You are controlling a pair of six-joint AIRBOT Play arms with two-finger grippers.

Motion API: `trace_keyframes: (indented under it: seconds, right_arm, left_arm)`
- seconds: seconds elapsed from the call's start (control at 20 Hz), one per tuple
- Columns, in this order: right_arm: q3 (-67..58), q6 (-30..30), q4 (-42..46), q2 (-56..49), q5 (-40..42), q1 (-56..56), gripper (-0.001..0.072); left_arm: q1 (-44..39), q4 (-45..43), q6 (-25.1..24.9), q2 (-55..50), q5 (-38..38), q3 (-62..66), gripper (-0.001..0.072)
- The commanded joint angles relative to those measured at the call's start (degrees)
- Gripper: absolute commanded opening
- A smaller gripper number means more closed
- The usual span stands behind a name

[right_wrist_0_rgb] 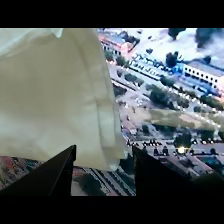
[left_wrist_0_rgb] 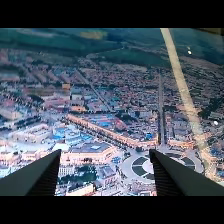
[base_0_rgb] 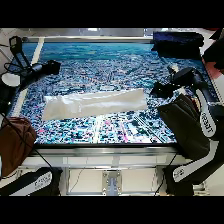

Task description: Fold the shirts.

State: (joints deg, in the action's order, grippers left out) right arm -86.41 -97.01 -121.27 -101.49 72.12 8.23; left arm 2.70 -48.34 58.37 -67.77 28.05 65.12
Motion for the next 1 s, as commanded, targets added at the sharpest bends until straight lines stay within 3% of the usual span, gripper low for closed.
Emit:
trace_keyframes:
  seconds: [0.0,0.35,0.7,0.75,0.8,0.85,0.9,0.95]
  right_arm:
    - [-0.13,-2.73,-5.86,-5.38,0.24,1.07,0.0428]
    - [-0.13,-6.19,-12.22,-9.16,-1.22,0.87,0.0429]
    - [-0.13,-6.14,-12.07,-11.34,-3.76,-4.09,0.0428]
    - [-0.13,-6.12,-12.11,-11.39,-3.43,-4.98,0.0405]
    - [-0.15,-6.01,-12.74,-11.23,-2.36,-5.86,0.0294]
    - [-0.31,-6.03,-13.18,-10.80,-0.81,-6.56,0.0101]
    - [-1.18,-6.73,-13.14,-10.32,2.38,-7.10,0.0012]
    - [-2.45,-8.02,-13.14,-9.68,5.79,-7.43,0.0011]
  left_arm:
    - [-4.33,-0.04,-3.82,0.94,-1.97,0.02,0.0621]
    - [-8.59,-0.02,-3.78,-2.64,-0.74,-0.09,0.0621]
    - [-9.86,-0.02,-3.76,-5.88,6.93,-0.11,0.0621]
    - [-9.88,0.00,-3.76,-6.36,7.93,-0.11,0.0621]
    - [-9.88,0.00,-3.76,-6.82,8.90,-0.11,0.0621]
    - [-9.86,-0.02,-3.78,-7.43,9.84,-0.13,0.0621]
    - [-9.88,0.00,-3.76,-8.09,10.95,-0.13,0.0621]
    - [-9.88,0.02,-3.76,-8.83,12.44,-0.13,0.0620]
